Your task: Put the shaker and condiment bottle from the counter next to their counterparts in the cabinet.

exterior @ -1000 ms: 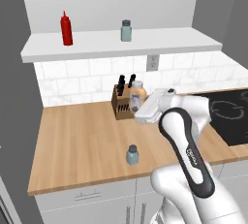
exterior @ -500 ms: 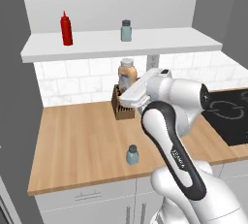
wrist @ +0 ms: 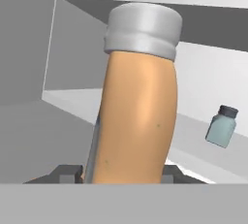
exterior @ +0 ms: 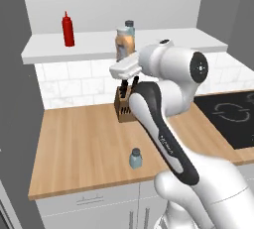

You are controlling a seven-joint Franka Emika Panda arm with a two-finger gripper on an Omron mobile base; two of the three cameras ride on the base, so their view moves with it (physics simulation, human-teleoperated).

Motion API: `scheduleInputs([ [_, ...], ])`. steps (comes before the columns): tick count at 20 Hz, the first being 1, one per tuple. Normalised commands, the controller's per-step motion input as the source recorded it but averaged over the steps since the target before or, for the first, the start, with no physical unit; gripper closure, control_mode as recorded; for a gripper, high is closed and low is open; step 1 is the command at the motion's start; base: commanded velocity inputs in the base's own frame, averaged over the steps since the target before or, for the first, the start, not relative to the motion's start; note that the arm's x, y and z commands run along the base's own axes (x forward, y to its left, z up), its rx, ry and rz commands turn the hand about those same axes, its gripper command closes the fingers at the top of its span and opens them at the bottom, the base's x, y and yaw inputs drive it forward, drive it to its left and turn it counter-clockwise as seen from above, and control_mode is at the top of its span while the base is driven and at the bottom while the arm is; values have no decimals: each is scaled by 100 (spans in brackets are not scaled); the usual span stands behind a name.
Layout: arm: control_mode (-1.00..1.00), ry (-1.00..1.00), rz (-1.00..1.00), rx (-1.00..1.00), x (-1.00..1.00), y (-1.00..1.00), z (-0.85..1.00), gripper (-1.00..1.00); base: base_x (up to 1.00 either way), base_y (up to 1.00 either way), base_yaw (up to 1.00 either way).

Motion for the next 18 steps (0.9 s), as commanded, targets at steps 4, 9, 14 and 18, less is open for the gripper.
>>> scheduleInputs([
  [4,-100,0,-12,-2,1,2,78,100,0,0,0],
  [9,-100,1,-2,-9,26,29,14,100,0,0,0],
  [14,-100,7,2,9,31,12,-17,100,0,0,0],
  [18,-100,1,0,6,18,14,-8,100,0,0,0],
])
